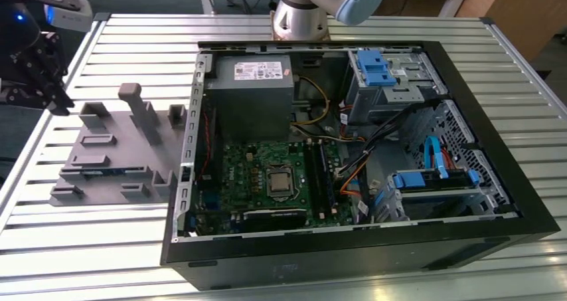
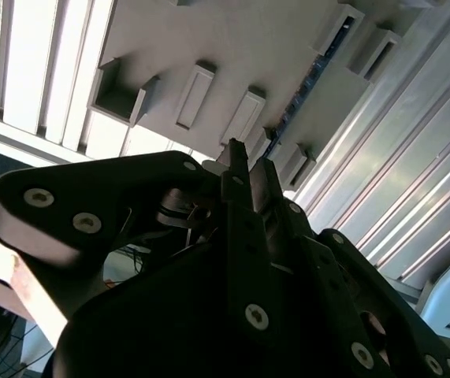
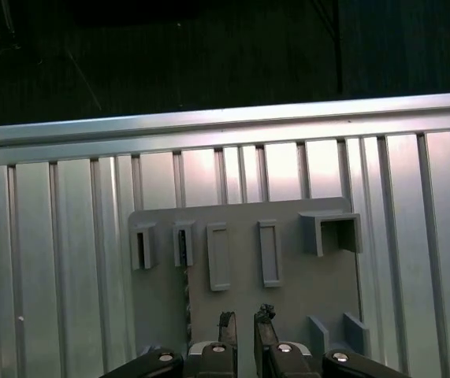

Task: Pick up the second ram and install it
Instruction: 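Pick up the second ram and move it above second insertion slot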

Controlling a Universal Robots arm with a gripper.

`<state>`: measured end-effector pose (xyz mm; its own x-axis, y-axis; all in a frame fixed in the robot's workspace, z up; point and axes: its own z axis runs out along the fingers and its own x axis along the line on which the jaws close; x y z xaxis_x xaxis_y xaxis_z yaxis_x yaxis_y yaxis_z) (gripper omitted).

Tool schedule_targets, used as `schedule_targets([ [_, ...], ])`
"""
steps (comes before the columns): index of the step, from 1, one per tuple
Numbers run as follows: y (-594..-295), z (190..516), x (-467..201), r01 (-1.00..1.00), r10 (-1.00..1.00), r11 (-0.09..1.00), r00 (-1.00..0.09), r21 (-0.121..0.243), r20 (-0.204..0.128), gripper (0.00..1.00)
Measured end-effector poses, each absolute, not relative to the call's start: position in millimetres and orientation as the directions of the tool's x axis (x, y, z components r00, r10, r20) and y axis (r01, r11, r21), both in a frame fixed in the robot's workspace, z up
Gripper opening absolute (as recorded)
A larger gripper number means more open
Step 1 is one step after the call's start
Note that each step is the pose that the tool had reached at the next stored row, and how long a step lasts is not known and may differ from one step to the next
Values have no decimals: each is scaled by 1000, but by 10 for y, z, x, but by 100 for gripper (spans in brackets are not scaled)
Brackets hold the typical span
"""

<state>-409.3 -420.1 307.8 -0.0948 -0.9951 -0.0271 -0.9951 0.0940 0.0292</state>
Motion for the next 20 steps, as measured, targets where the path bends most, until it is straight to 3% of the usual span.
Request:
schedule_targets([
  [20,-4285,2983,-4098,-995,-995,94,-94,26,-27,24],
])
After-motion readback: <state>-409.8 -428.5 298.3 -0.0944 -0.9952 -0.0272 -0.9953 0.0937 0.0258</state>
